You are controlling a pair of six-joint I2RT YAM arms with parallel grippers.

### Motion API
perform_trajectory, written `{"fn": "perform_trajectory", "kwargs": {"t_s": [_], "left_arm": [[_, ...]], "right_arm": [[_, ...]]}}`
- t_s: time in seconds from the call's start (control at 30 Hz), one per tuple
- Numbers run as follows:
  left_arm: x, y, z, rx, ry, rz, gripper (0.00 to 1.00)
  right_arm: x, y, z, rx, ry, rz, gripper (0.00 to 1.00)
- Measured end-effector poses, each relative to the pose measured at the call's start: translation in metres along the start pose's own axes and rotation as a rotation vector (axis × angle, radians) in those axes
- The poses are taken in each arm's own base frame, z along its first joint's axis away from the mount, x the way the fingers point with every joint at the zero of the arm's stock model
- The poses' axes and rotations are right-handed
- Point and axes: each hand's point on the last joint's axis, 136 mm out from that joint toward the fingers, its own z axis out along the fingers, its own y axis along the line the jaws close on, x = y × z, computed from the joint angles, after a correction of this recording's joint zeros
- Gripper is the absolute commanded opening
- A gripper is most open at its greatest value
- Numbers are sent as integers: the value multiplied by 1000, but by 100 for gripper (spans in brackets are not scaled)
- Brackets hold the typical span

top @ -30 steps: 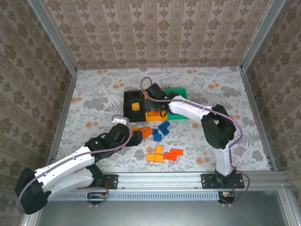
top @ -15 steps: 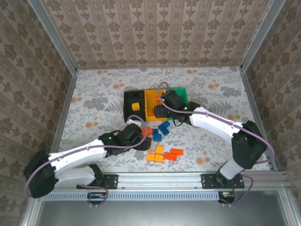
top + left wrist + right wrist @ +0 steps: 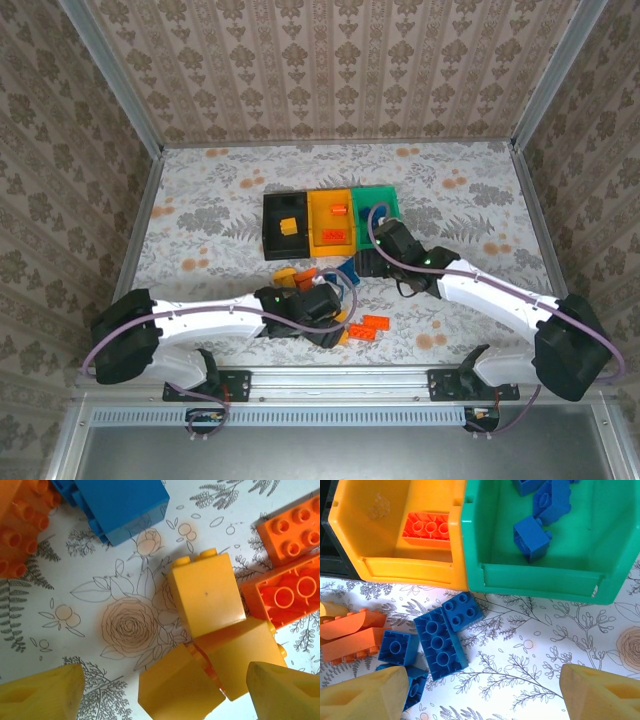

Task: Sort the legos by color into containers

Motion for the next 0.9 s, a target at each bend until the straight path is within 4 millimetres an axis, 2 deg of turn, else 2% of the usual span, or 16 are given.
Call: {"fn": "perform_trajectory", "kwargs": {"t_s": [0.2,0.37,0.43,0.6,0.77,0.9], "left_arm": [[17,9,6,-30,42,-39,78],[17,13,6,-37,40,-85,70],[17,22,3,-57,30,-120,69],[24,53,-9,-119,18,-189,81],[22,45,-18,-94,-2,-168,85],[22,41,-14,-95,13,-156,87]], "right_arm": [[-3,-3,-4,-2,-16,11,81],[-10,-4,-11,-9,-43,21,81],[-12,-4,-14,-12,-51,24,81],[-13,-4,-15,-15,-58,26,81],[-13,-4,-15,-15,-58,27,81],[-13,-5,-16,-14,-58,27,81]]}}
